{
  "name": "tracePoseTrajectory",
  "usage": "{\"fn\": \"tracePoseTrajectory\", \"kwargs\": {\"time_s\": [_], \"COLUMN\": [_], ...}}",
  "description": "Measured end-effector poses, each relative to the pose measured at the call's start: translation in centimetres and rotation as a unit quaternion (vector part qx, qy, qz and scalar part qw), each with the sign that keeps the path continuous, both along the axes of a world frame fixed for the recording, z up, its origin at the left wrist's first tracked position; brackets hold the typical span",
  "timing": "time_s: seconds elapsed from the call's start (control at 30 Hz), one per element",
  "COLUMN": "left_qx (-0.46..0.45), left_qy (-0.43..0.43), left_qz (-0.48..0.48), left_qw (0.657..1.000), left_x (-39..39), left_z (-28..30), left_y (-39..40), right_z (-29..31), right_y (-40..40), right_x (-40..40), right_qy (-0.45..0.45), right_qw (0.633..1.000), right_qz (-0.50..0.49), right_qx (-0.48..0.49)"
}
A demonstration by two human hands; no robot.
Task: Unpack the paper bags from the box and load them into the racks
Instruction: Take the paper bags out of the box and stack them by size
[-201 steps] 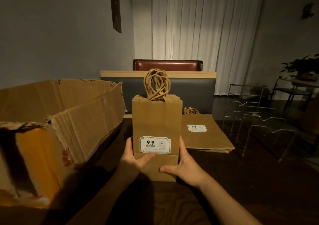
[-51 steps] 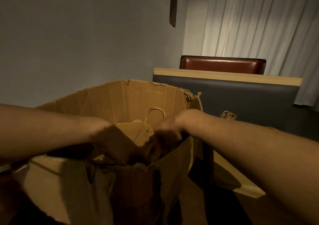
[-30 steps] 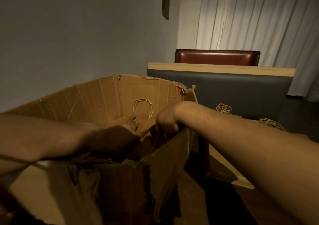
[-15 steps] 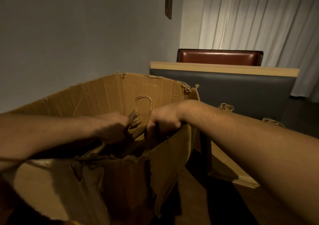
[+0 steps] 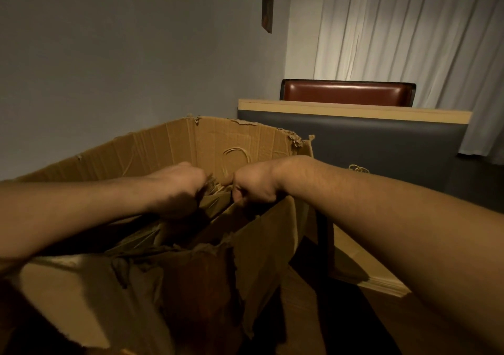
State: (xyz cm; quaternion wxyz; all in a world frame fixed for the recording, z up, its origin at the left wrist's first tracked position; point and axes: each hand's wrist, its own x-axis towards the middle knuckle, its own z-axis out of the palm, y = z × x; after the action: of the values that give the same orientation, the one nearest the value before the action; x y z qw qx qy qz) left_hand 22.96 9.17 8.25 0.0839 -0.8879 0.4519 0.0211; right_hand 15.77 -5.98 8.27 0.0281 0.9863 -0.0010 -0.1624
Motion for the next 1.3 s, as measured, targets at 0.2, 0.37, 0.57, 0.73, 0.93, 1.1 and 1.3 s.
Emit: {"fn": "tracePoseTrajectory", "kwargs": {"time_s": [0.2,0.37,0.57,0.73,0.93,1.1,1.3], "left_qx": [-0.102,-0.096,-0.095,-0.299,-0.489,-0.561,-0.595], "left_qy": [0.145,0.438,0.185,0.238,0.301,0.363,0.475], "left_qz": [-0.035,0.073,0.083,0.097,0.058,-0.03,-0.086], "left_qw": [0.984,0.891,0.975,0.919,0.817,0.743,0.642], "left_x": [0.3,0.5,-0.4,-1.0,-4.1,-10.6,-17.6], "left_z": [1.8,2.9,4.0,6.8,13.3,17.2,13.9], "left_y": [1.3,2.0,1.0,3.4,7.0,6.9,2.5], "right_z": [0.8,1.0,1.7,5.1,10.8,13.5,13.0], "right_y": [0.4,-0.1,0.4,1.5,2.4,1.9,-2.3], "right_x": [-0.4,-1.0,-1.2,-3.0,-7.9,-13.7,-23.8], "right_qy": [-0.12,-0.22,-0.352,-0.497,-0.616,-0.57,-0.576], "right_qw": [0.993,0.975,0.934,0.865,0.761,0.713,0.643], "right_qz": [-0.014,-0.016,0.037,0.066,-0.043,-0.114,-0.218], "right_qx": [0.014,0.009,-0.057,-0.032,0.198,0.392,0.454]}}
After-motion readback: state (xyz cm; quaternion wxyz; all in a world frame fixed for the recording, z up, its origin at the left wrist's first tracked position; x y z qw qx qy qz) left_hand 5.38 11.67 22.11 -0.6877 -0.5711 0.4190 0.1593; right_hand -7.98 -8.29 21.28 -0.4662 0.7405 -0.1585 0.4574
